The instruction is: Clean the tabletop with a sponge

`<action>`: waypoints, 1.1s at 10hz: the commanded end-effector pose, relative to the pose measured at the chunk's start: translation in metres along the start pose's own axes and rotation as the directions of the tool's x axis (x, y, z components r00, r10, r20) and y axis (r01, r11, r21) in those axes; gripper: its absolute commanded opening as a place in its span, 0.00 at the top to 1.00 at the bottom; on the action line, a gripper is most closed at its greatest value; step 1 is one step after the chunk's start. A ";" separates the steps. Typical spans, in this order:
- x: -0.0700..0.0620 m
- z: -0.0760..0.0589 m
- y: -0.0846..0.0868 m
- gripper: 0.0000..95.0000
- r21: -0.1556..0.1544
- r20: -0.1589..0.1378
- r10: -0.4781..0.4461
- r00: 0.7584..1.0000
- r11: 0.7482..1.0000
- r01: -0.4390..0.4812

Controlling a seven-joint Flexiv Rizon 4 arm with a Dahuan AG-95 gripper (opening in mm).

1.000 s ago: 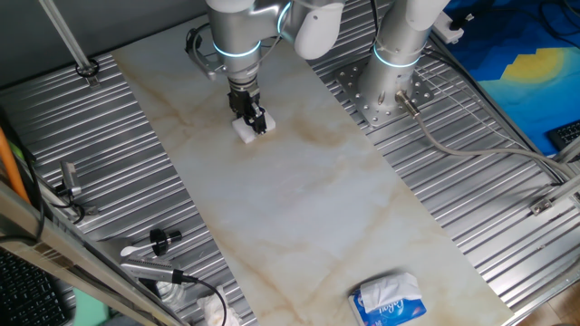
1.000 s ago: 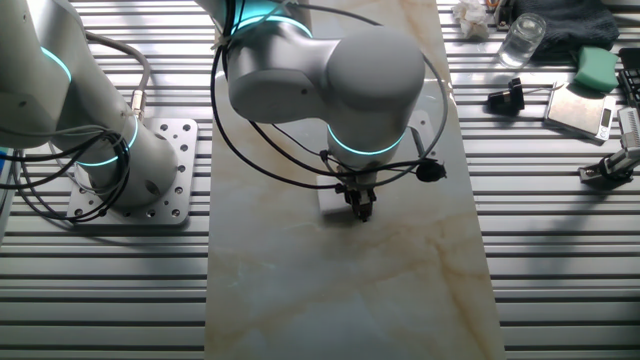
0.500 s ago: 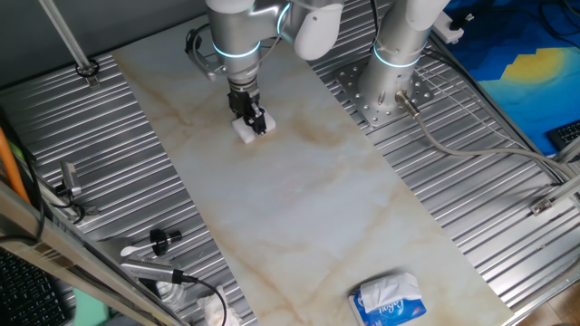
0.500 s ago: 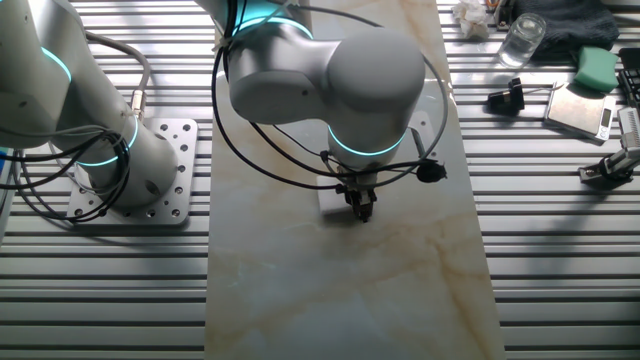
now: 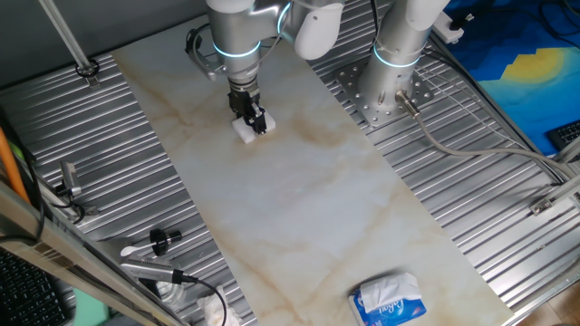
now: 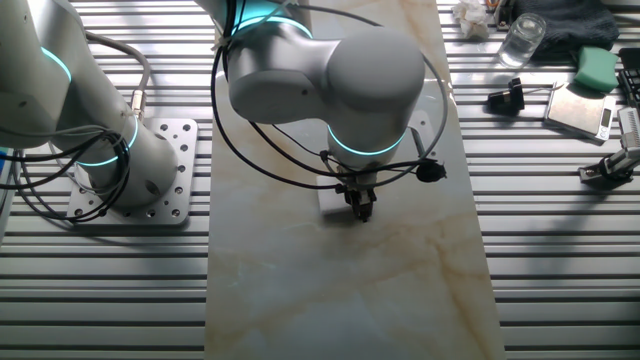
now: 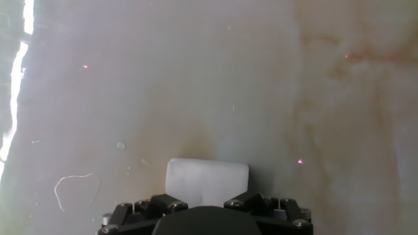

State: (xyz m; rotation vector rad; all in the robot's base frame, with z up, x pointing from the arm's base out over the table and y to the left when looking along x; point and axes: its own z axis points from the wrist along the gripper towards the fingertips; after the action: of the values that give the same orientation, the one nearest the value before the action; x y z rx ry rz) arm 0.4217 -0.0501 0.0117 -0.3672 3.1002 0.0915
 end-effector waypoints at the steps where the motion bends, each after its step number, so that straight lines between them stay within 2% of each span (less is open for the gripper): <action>1: 0.000 0.000 0.000 0.20 0.000 0.000 0.000 1.000 1.000 0.000; 7: 0.000 0.000 0.000 0.20 0.000 0.000 0.000 1.000 1.000 0.000; 8: 0.007 0.001 0.002 0.40 0.028 -0.015 0.003 1.000 1.000 -0.003; 11: 0.007 -0.008 0.003 0.40 0.029 -0.020 0.006 1.000 1.000 -0.005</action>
State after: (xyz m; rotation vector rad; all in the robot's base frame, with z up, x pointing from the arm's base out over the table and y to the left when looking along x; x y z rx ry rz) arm 0.4144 -0.0512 0.0188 -0.3580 3.1174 0.0197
